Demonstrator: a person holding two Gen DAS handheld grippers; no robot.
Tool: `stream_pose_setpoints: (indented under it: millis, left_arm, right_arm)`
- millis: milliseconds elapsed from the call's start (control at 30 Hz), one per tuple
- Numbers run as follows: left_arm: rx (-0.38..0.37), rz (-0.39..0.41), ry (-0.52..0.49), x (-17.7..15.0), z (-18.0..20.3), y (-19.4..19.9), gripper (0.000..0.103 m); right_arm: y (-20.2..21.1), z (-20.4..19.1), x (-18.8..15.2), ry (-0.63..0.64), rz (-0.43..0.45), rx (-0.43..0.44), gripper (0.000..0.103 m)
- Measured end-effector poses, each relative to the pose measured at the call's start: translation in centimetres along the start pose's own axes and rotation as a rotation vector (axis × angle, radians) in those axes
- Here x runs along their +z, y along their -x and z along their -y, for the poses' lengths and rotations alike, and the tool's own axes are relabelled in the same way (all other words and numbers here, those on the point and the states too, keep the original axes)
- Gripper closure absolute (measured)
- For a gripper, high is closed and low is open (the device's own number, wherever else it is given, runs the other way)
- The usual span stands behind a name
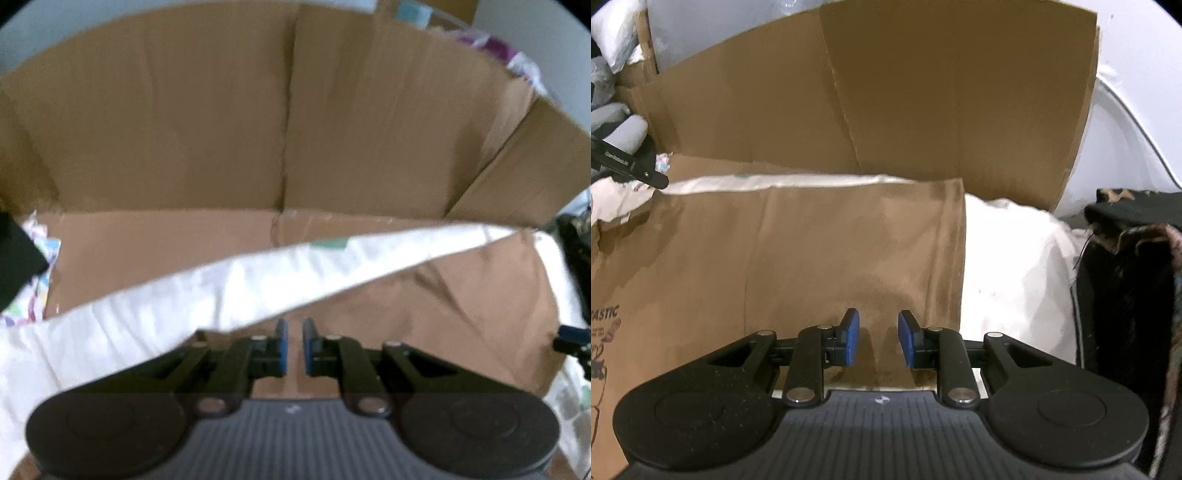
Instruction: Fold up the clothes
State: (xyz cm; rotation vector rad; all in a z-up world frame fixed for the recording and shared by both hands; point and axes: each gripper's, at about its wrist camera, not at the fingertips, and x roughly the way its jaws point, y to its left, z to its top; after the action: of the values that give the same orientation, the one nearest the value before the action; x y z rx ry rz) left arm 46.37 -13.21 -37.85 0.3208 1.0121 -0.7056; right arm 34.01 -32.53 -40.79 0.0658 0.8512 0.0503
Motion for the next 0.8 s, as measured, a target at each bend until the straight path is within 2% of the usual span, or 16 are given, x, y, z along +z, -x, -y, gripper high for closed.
stream_pose_setpoints:
  millis: [200, 300, 433, 600, 700, 800]
  left_arm:
    - [0.068, -0.04, 0.061, -0.7, -1.8, -2.5, 0.096]
    - [0.09, -0.049, 0.088, -0.6, -2.5, -3.2, 0.101]
    - [0.102, -0.026, 0.1, 0.2, -3.0, -2.8, 0.101]
    - [0.103, 0.005, 0.122, 1.3, -3.5, -0.6, 0.094]
    - [0.099, 0.008, 0.116, 1.5, -3.8, 1.0, 0.092]
    - [0.103, 0.003, 0.109, 1.2, -4.7, 4.1, 0.091]
  right_arm:
    - [-0.6, 0.1, -0.6, -0.002, -0.033, -0.01, 0.071]
    - [-0.8, 0.2, -0.5, -0.008, -0.038, -0.016, 0.07]
    - [-0.7, 0.4, -0.5, -0.012, -0.042, -0.027, 0.07]
    - [-0.3, 0.1, -0.2, -0.017, -0.041, -0.041, 0.069]
    - [0.1, 0.2, 0.1, -0.045, -0.036, -0.026, 0.061]
    - [0.8, 0.1, 0.5, -0.076, -0.034, 0.0, 0.058]
